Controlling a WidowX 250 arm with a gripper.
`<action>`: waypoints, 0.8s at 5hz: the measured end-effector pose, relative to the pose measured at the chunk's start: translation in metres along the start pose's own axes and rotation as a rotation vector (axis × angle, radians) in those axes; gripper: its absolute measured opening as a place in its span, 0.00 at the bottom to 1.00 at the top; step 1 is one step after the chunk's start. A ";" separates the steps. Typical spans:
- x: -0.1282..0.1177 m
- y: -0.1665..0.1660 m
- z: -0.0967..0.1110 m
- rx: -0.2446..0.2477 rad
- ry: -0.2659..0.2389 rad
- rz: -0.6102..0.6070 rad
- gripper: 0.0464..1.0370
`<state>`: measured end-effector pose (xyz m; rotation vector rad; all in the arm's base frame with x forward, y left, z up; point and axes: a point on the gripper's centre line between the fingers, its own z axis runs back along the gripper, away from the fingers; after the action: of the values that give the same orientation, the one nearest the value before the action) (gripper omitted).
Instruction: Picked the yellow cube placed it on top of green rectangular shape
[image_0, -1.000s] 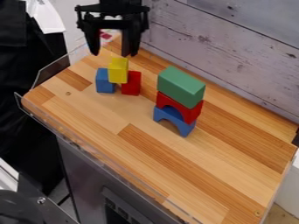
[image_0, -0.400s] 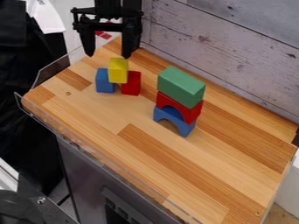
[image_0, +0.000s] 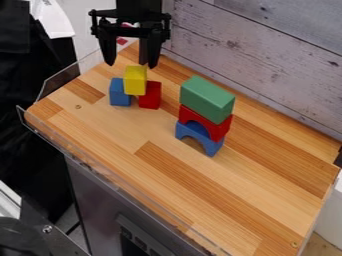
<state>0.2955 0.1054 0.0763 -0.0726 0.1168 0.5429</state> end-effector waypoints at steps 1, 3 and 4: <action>0.001 0.001 -0.006 0.003 0.018 0.009 0.96; 0.002 0.003 -0.019 0.014 0.050 0.017 0.96; 0.003 0.003 -0.029 0.014 0.076 0.023 0.96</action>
<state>0.2934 0.1064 0.0468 -0.0780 0.1963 0.5626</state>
